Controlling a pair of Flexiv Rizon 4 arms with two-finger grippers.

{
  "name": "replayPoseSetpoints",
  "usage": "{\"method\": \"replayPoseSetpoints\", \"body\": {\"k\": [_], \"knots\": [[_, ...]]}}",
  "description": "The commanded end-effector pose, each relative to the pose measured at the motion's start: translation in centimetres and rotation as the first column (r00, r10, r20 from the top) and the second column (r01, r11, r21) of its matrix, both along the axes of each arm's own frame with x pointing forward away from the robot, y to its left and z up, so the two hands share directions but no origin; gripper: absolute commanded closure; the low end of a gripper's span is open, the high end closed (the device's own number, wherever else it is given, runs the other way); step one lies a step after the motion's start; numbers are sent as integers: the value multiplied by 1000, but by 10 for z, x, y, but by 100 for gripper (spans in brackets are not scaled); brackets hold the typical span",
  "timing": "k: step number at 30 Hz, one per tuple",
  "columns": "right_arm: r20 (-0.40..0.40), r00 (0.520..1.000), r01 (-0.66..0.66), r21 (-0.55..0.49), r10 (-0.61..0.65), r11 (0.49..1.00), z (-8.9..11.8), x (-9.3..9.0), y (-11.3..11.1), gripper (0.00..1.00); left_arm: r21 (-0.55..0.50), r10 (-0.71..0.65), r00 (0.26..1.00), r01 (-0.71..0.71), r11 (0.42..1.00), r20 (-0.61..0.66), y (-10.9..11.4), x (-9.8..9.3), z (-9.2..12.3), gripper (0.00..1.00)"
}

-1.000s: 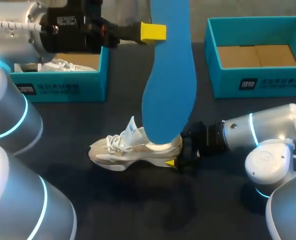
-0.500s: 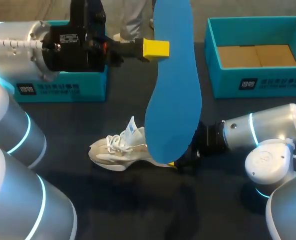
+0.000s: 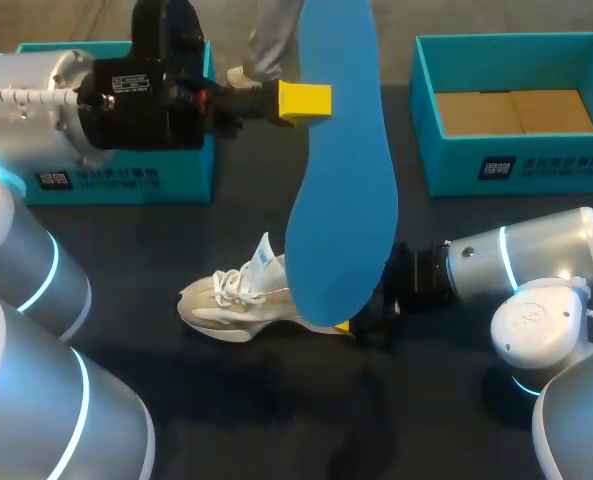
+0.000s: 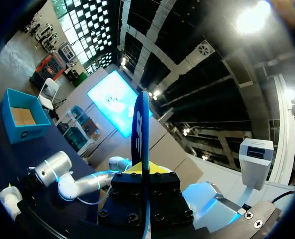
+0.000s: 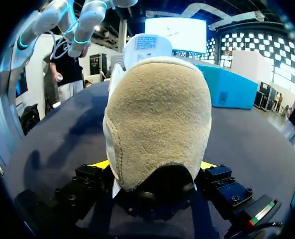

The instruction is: Take the shoe out of the shoebox, open the shoe tongue, remove and reinsert the insole, then place the shoe into the shoebox

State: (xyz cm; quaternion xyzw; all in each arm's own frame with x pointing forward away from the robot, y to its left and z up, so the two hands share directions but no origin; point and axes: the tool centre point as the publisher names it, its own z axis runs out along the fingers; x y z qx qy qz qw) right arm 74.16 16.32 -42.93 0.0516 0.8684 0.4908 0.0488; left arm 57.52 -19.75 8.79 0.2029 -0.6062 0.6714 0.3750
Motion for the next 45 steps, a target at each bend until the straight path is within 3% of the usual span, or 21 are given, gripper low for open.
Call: {"method": "replayPoseSetpoints", "body": {"k": [1, 9, 10, 12, 13, 33, 38, 45], "knots": [[1, 1000, 1, 0, -1, 1000, -2, 0, 2, 100, -4, 11, 1000, -11, 1000, -2, -2, -6, -1, 100], [1, 1000, 1, 0, -1, 1000, -2, 0, 2, 100, -4, 11, 1000, -11, 1000, -2, -2, -6, -1, 100], [1, 1000, 1, 0, -1, 1000, -2, 0, 2, 89, -4, 11, 1000, -11, 1000, -2, -2, -6, -1, 100], [1, 1000, 1, 0, -1, 1000, -2, 0, 2, 50, -4, 11, 1000, -11, 1000, -2, -2, -6, -1, 100], [1, 1000, 1, 0, -1, 1000, -2, 0, 2, 0, -4, 11, 1000, -11, 1000, -2, -2, -6, -1, 100], [1, 1000, 1, 0, -1, 1000, -2, 0, 2, 0, -4, 11, 1000, -11, 1000, -2, -2, -6, -1, 100], [-1, 1000, 6, -10, -6, 1000, 5, 12, -28, 0, -4, 11, 1000, -11, 1000, -2, -2, -6, -1, 100], [8, 1000, 24, -24, -24, 999, 22, 13, -45, 0, -4, 11, 1000, -11, 1000, -2, -2, -6, -1, 100]]}}
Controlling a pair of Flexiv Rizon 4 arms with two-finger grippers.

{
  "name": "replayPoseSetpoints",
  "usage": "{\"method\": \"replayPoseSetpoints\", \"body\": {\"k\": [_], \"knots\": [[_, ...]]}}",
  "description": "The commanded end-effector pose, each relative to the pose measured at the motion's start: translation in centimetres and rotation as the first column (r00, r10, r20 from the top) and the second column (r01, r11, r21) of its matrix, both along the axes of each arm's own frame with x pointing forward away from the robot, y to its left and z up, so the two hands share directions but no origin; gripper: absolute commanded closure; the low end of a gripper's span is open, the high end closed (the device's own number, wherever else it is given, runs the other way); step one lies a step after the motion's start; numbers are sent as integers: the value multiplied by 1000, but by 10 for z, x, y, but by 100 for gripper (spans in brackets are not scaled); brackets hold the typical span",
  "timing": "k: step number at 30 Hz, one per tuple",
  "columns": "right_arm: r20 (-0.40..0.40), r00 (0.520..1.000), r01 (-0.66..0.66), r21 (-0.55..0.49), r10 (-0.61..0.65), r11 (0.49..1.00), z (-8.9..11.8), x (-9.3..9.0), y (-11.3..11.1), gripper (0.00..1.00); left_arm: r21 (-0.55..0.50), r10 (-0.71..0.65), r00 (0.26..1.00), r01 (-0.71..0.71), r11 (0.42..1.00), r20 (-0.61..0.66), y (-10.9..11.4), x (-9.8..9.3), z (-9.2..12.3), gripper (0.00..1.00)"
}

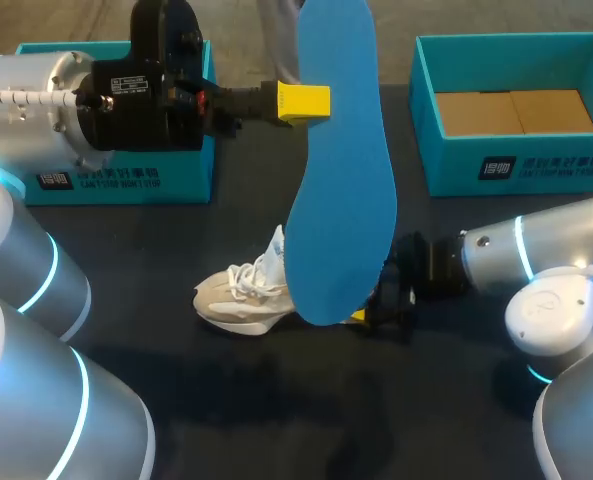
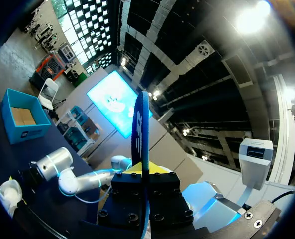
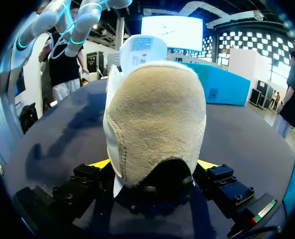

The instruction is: Take the shoe out of the shoebox, open the shoe tongue, remove and reinsert the insole, then place the shoe into the shoebox

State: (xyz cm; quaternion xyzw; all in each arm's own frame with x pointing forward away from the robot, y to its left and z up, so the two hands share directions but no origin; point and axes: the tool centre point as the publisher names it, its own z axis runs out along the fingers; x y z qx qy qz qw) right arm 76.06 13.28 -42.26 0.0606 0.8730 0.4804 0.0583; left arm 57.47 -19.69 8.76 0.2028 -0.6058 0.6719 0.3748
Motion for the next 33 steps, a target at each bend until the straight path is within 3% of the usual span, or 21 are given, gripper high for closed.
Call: {"method": "replayPoseSetpoints", "body": {"k": [1, 5, 20, 28, 33], "knots": [[6, 1000, -6, 1, 6, 1000, 18, -6, -14, 0, -3, 10, 1000, -10, 1000, -2, -2, -5, -1, 100], [3, 1000, -11, -4, 11, 1000, 24, -9, -15, 0, -3, 10, 1000, -10, 1000, -2, -2, -5, -1, 100], [-81, 996, -40, -220, 23, 975, 52, -12, -30, 0, -3, 10, 1000, -10, 1000, -2, -2, -5, -1, 100], [-102, 994, -71, -354, 37, 933, 78, -14, -34, 0, -3, 10, 1000, -10, 1000, -2, -2, -5, -1, 100], [-108, 994, -52, -369, 13, 928, 94, -17, -29, 0, -3, 10, 1000, -10, 1000, -2, -2, -5, -1, 100]]}}
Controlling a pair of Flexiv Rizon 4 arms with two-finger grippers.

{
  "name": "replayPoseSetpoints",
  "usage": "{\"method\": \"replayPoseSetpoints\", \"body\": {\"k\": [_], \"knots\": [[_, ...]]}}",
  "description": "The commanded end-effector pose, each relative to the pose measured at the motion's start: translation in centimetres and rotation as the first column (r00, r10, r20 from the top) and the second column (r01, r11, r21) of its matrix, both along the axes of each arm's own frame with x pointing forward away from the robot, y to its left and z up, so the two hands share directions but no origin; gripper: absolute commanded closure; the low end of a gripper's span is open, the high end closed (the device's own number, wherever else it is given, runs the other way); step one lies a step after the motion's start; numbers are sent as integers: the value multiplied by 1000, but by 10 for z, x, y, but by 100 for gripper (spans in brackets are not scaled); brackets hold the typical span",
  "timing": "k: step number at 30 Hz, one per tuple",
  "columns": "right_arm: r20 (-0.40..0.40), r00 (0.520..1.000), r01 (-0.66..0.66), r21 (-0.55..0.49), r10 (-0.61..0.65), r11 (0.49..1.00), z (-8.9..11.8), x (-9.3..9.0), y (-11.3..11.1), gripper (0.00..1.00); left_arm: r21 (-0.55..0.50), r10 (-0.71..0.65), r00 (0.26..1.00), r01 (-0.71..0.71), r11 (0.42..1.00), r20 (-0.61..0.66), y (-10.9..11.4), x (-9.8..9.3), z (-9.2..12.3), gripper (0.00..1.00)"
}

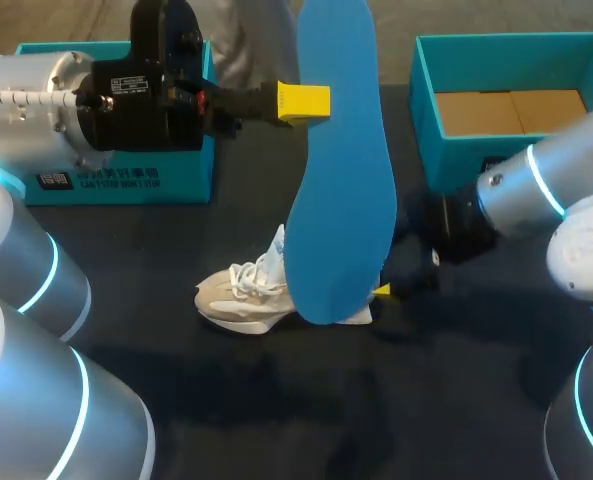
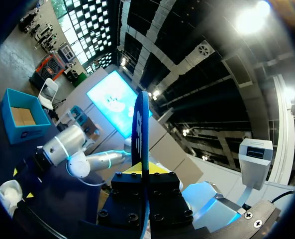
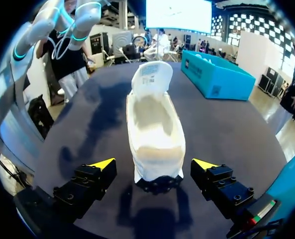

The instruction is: Take the shoe out of the shoebox, open the shoe tongue, remove and reinsert the insole, then place the shoe into the shoebox

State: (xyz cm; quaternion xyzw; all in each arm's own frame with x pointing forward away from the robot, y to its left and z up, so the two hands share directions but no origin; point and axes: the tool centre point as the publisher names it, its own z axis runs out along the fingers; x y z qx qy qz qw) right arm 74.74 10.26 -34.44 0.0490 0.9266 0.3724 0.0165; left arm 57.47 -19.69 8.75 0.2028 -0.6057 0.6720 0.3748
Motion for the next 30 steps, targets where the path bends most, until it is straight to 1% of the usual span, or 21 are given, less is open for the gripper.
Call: {"method": "replayPoseSetpoints", "body": {"k": [1, 13, 15, 20, 25, 30], "knots": [[-14, 999, 34, -136, -36, 990, 18, -4, 0, 0, -3, 10, 1000, -10, 1000, -2, -2, -5, -1, 100], [-14, 999, 34, -136, -36, 990, 18, -4, 0, 0, -3, 10, 1000, -10, 1000, -2, -2, -5, -1, 100], [-6, 1000, 26, -141, -28, 990, 21, -5, -3, 0, -3, 10, 1000, -10, 1000, -2, -2, -5, -1, 100], [-28, 998, 50, -226, -57, 973, 29, -3, -7, 0, -3, 10, 1000, -10, 1000, -2, -2, -5, -1, 100], [-48, 996, 60, -302, -78, 952, 35, 1, 1, 0, -3, 10, 1000, -10, 1000, -2, -2, -5, -1, 100], [-54, 995, 60, -342, -84, 938, 41, 6, 12, 0, -3, 10, 1000, -10, 1000, -2, -2, -5, -1, 100]]}}
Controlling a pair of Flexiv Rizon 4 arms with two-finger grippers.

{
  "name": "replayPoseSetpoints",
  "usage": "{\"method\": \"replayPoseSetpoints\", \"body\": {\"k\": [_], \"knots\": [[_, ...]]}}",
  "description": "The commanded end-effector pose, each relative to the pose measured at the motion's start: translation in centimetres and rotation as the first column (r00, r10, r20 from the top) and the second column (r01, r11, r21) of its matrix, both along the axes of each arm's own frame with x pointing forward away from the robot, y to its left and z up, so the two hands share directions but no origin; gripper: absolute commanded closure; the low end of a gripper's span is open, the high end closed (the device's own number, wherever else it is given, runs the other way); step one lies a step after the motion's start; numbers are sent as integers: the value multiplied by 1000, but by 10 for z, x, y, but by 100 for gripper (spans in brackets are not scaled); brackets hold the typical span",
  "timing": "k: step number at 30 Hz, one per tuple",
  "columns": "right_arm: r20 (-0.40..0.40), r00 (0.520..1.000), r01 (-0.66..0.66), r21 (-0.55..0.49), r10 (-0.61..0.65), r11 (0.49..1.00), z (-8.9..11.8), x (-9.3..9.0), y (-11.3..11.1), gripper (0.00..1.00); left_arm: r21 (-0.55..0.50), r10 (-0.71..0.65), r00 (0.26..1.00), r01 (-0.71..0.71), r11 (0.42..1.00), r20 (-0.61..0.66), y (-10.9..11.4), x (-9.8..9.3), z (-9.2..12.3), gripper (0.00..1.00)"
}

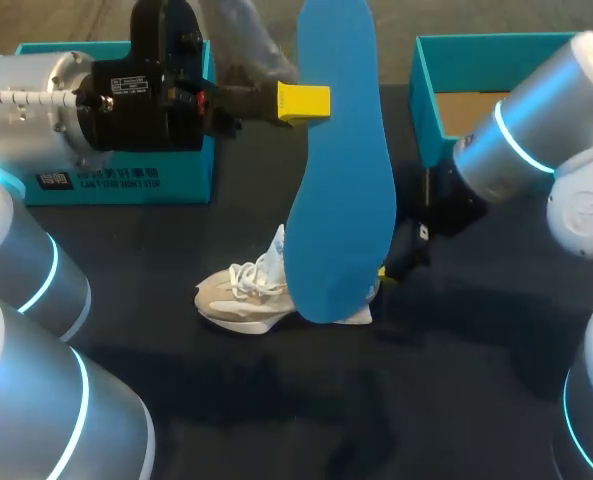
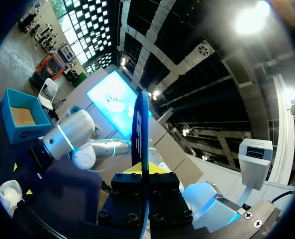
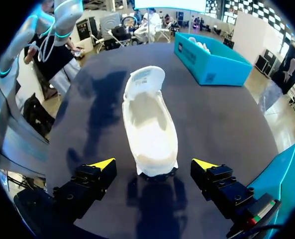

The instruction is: Take the shoe out of the shoebox, open the shoe tongue, remove and reinsert the insole, then place the shoe into the shoebox

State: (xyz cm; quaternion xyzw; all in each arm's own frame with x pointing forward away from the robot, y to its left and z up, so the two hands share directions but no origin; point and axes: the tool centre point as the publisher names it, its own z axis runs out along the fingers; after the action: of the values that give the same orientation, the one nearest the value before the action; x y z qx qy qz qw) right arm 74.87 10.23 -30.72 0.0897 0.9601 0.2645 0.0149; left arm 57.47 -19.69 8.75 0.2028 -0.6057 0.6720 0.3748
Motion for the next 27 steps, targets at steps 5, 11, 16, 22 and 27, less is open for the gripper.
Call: {"method": "replayPoseSetpoints", "body": {"k": [5, 11, 16, 22, 27], "knots": [[-59, 998, -10, -207, -2, 978, 9, 6, 20, 0, -3, 10, 1000, -10, 1000, -2, -2, -5, -1, 100], [-79, 997, -3, -294, -21, 956, 13, 7, 26, 0, -3, 10, 1000, -10, 1000, -2, -2, -5, -1, 100], [-73, 997, 4, -337, -30, 941, 17, 6, 31, 0, -3, 10, 1000, -10, 1000, -2, -2, -5, -1, 100], [-94, 995, -10, -390, -29, 921, 14, -2, 35, 0, -3, 10, 1000, -10, 1000, -2, -2, -5, -1, 100], [-96, 995, -32, -412, -8, 910, 8, 0, 37, 0, -3, 10, 1000, -10, 1000, -2, -2, -5, -1, 100]]}}
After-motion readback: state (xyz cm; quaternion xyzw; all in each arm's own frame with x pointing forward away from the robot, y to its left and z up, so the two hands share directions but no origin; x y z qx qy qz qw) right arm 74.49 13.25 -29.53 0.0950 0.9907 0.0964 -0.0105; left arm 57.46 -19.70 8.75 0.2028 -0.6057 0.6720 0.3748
